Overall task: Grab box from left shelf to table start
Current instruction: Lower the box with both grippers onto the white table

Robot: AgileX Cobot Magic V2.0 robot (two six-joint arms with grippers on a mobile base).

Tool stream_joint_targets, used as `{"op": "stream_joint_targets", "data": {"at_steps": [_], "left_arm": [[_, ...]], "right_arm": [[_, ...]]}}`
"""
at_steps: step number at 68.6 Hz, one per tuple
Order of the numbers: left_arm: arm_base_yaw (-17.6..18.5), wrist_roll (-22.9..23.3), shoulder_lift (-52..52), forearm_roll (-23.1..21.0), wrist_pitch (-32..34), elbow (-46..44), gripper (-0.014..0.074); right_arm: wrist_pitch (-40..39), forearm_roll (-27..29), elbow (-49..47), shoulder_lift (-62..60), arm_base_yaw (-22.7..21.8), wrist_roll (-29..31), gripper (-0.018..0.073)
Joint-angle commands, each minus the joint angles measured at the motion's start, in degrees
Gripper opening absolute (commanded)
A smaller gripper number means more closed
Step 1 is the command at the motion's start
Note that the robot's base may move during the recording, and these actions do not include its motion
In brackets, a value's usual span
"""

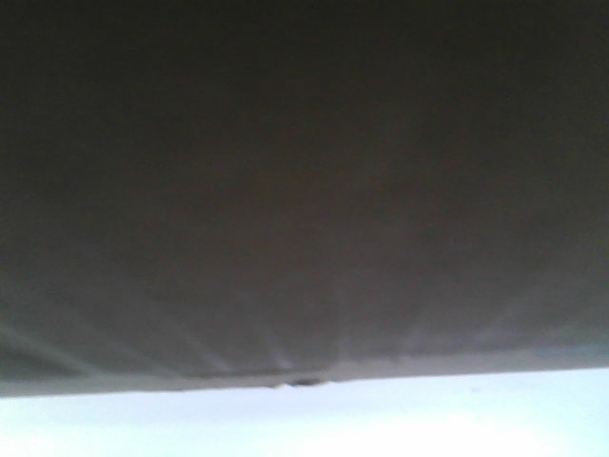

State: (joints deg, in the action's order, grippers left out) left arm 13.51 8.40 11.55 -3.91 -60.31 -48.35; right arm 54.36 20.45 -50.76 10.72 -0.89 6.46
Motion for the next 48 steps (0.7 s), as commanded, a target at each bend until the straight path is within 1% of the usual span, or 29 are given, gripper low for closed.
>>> {"op": "stream_joint_targets", "data": {"at_steps": [1, 33, 48], "left_arm": [[0.65, 0.94, 0.80, -1.86, 3.52, 1.86, -0.0099], [0.65, 0.94, 0.80, -1.86, 3.52, 17.74, -0.0099], [0.65, 0.94, 0.80, -1.44, 3.30, 18.74, -0.0099]], "right_arm": [[-5.34, -1.49, -1.64, 1.20, 0.02, 0.61, 0.0057], [-5.34, -1.49, -1.64, 1.20, 0.02, 0.61, 0.0057], [-5.34, -1.49, -1.64, 1.20, 0.02, 0.61, 0.0057]]}}
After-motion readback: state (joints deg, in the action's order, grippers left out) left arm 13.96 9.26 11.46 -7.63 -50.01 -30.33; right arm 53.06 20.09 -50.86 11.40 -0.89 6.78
